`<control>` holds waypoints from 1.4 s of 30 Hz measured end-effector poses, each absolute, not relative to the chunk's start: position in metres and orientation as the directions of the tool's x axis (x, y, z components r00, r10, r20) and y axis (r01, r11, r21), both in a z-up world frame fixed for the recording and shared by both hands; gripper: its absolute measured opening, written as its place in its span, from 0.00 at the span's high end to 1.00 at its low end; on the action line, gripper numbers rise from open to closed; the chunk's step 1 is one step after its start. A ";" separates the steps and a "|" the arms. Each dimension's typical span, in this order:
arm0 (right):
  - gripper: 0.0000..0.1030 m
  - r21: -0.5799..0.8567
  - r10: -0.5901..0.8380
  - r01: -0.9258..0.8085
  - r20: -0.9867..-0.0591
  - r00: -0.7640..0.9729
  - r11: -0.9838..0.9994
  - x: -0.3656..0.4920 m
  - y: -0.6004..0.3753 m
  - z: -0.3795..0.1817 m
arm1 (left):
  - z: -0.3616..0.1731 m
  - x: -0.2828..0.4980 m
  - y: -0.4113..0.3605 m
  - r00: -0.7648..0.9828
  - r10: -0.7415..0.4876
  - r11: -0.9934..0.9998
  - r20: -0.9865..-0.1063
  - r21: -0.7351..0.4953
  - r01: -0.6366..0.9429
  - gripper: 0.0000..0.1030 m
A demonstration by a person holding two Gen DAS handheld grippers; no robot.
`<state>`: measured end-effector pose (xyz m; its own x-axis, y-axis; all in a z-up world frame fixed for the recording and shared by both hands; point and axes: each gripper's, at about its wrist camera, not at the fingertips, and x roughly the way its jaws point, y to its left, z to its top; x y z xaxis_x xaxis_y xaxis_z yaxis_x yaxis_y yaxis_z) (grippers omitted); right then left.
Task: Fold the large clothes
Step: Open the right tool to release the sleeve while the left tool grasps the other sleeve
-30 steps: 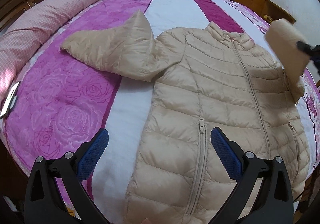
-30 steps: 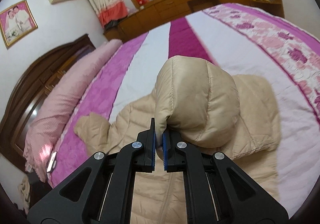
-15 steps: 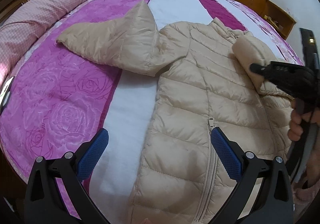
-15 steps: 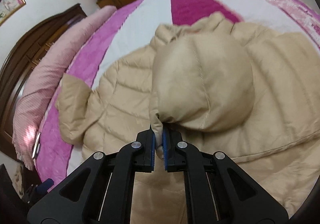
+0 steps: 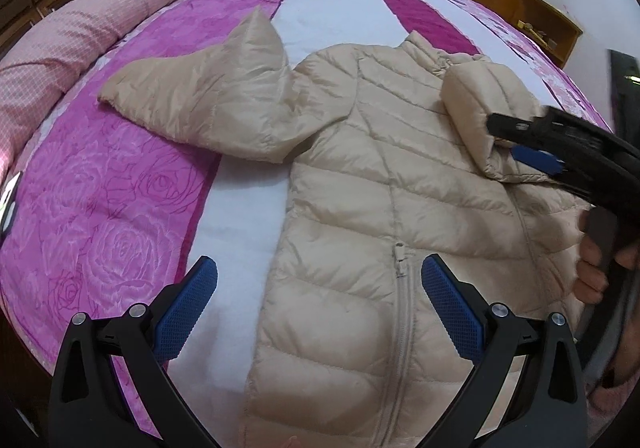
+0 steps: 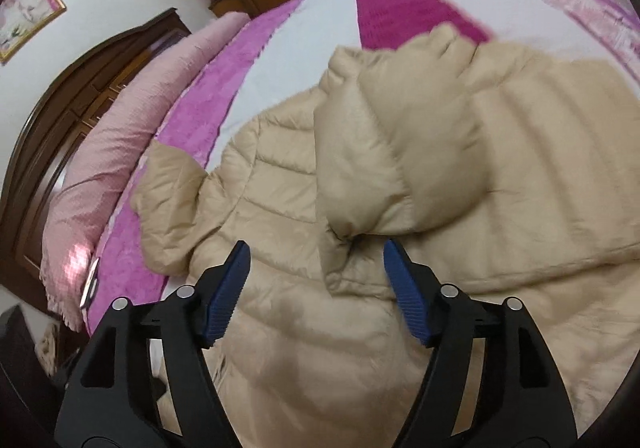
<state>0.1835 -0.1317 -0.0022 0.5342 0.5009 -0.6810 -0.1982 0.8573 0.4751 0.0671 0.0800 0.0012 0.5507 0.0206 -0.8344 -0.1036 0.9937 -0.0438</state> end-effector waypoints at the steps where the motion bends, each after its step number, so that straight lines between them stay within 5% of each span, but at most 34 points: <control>1: 0.31 0.470 0.496 -0.199 -0.677 0.544 0.860 0.178 -0.138 0.004 | 0.003 0.069 0.077 0.553 0.015 0.994 -0.833 -0.047 -0.098 0.05; 30: 0.29 0.440 0.266 0.118 -0.712 0.650 0.890 0.117 -0.312 0.006 | 0.013 0.154 -0.098 0.607 -0.074 0.962 -0.791 0.104 0.252 0.05; 42: 0.29 0.508 0.278 0.197 -0.710 0.647 0.839 0.115 -0.342 -0.014 | -0.012 0.203 -0.149 0.644 0.022 0.931 -0.765 0.250 0.265 0.22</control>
